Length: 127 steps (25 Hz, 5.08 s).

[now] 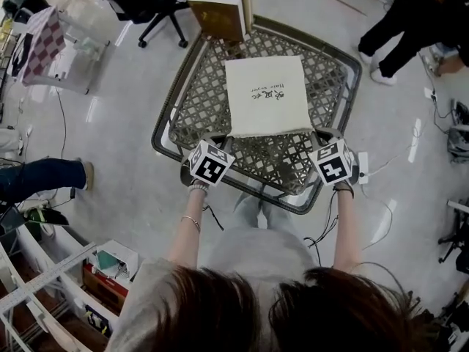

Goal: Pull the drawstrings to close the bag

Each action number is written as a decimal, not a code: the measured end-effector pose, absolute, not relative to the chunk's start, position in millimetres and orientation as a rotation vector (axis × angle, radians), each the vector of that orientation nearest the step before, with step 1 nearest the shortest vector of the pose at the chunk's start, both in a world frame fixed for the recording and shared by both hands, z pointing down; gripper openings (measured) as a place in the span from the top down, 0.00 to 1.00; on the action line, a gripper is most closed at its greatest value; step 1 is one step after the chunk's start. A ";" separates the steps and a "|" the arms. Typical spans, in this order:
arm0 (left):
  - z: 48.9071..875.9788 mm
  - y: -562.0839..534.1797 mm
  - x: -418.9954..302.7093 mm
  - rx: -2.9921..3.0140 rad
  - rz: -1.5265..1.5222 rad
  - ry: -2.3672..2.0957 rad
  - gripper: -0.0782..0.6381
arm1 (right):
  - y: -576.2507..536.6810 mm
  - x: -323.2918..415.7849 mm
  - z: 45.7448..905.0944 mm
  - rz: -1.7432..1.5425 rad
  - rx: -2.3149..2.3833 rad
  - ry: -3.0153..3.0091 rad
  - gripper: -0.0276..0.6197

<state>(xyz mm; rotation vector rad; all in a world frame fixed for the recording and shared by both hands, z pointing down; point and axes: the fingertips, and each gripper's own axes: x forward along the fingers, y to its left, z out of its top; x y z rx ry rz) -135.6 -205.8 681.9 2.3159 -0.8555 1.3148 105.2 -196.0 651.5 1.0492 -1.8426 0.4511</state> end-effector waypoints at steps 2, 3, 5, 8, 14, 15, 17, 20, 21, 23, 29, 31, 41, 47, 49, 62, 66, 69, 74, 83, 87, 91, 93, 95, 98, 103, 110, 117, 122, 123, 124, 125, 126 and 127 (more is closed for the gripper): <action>674.5 -208.7 -135.8 2.333 1.316 -0.872 0.85 | -197.5 106.7 644.2 0.437 1.070 -1.844 0.92; 671.1 -210.4 -136.4 2.338 1.317 -0.880 0.85 | -199.0 106.5 640.7 0.431 1.080 -1.849 0.92; 664.0 -213.9 -137.6 2.346 1.310 -0.897 0.85 | -202.5 105.7 632.8 0.417 1.095 -1.860 0.92; 651.4 -220.6 -139.2 2.368 1.290 -0.928 0.85 | -208.6 105.5 620.6 0.388 1.109 -1.867 0.92; 630.2 -234.1 -140.1 2.401 1.261 -0.973 0.85 | -218.7 106.2 600.6 0.338 1.121 -1.879 0.92; 625.5 -236.8 -140.2 2.407 1.254 -0.980 0.85 | -220.3 106.4 596.5 0.330 1.124 -1.882 0.92; 615.0 -242.8 -139.9 2.422 1.238 -0.996 0.85 | -224.1 107.1 587.4 0.319 1.141 -1.894 0.92; 600.0 -252.7 -138.8 2.448 1.229 -1.021 0.85 | -231.8 108.8 573.1 0.291 1.166 -1.906 0.92; 595.1 -256.5 -138.7 2.457 1.228 -1.033 0.85 | -235.5 108.9 568.1 0.280 1.173 -1.914 0.92; 585.7 -264.4 -138.7 2.473 1.223 -1.059 0.85 | -243.8 108.9 558.1 0.260 1.188 -1.935 0.92; 561.3 -279.8 -137.2 2.511 1.199 -1.109 0.85 | -260.5 109.9 535.6 0.207 1.219 -1.957 0.92; 553.1 -288.8 -137.5 2.525 1.196 -1.133 0.85 | -269.7 110.1 528.3 0.193 1.236 -1.965 0.92; 503.7 -322.4 -132.1 2.589 1.138 -1.234 0.85 | -299.8 115.7 481.6 0.107 1.321 -1.995 0.92; 474.0 -334.2 -129.0 2.632 1.093 -1.300 0.85 | -307.7 119.3 454.7 0.058 1.371 -2.022 0.92; 465.1 -336.8 -128.3 2.648 1.082 -1.320 0.85 | -309.1 120.6 446.2 0.039 1.386 -2.029 0.92; 407.0 -334.5 -117.1 2.758 0.994 -1.429 0.85 | -303.1 132.8 396.6 -0.069 1.499 -2.070 0.92; 392.7 -335.5 -114.6 2.777 0.953 -1.476 0.85 | -305.5 136.2 382.0 -0.106 1.550 -2.069 0.92; 380.7 -336.7 -115.7 2.794 0.922 -1.517 0.85 | -306.9 135.6 370.9 -0.148 1.582 -2.064 0.92; 362.5 -331.6 -122.8 2.816 0.883 -1.599 0.85 | -300.4 133.6 362.1 -0.188 1.597 -2.072 0.92; 359.6 -322.6 -130.7 2.795 0.764 -1.655 0.85 | -293.5 135.9 359.7 -0.164 1.673 -2.066 0.92; 360.6 -318.1 -132.7 2.761 0.695 -1.684 0.85 | -289.7 139.5 358.7 -0.153 1.723 -2.066 0.92; 360.1 -316.6 -132.1 2.758 0.682 -1.696 0.85 | -289.3 144.5 356.0 -0.151 1.775 -2.068 0.92; 358.6 -315.3 -133.5 2.753 0.688 -1.711 0.85 | -289.3 145.6 354.0 -0.165 1.793 -2.054 0.92; 358.3 -314.5 -136.5 2.738 0.682 -1.727 0.85 | -288.9 145.1 352.9 -0.178 1.811 -2.040 0.92; 361.4 -311.2 -138.4 2.726 0.691 -1.737 0.85 | -286.8 147.3 355.0 -0.176 1.831 -2.029 0.92; 363.3 -310.0 -141.6 2.715 0.669 -1.755 0.85 | -284.8 151.7 358.6 -0.160 1.857 -2.033 0.92; 362.2 -304.7 -143.0 2.717 0.666 -1.773 0.85 | -279.5 157.7 358.6 -0.153 1.903 -2.051 0.92; 364.9 -302.3 -144.9 2.717 0.664 -1.787 0.85 | -280.3 162.3 363.2 -0.147 1.937 -2.047 0.92; 364.1 -301.8 -147.6 2.713 0.651 -1.799 0.85 | -280.2 163.8 362.3 -0.138 1.950 -2.037 0.92; 364.5 -302.0 -147.9 2.711 0.648 -1.800 0.85 | -280.3 164.5 362.4 -0.134 1.954 -2.038 0.92; 364.9 -302.4 -148.6 2.708 0.644 -1.802 0.85 | -280.5 164.9 362.5 -0.131 1.956 -2.041 0.92; 365.3 -302.5 -149.5 2.704 0.641 -1.803 0.85 | -280.4 165.0 362.5 -0.128 1.957 -2.043 0.92; 365.4 -302.2 -150.3 2.701 0.639 -1.804 0.85 | -279.9 165.1 362.5 -0.127 1.957 -2.043 0.92; 365.0 -301.6 -150.8 2.698 0.637 -1.807 0.85 | -279.1 165.3 362.0 -0.128 1.958 -2.042 0.92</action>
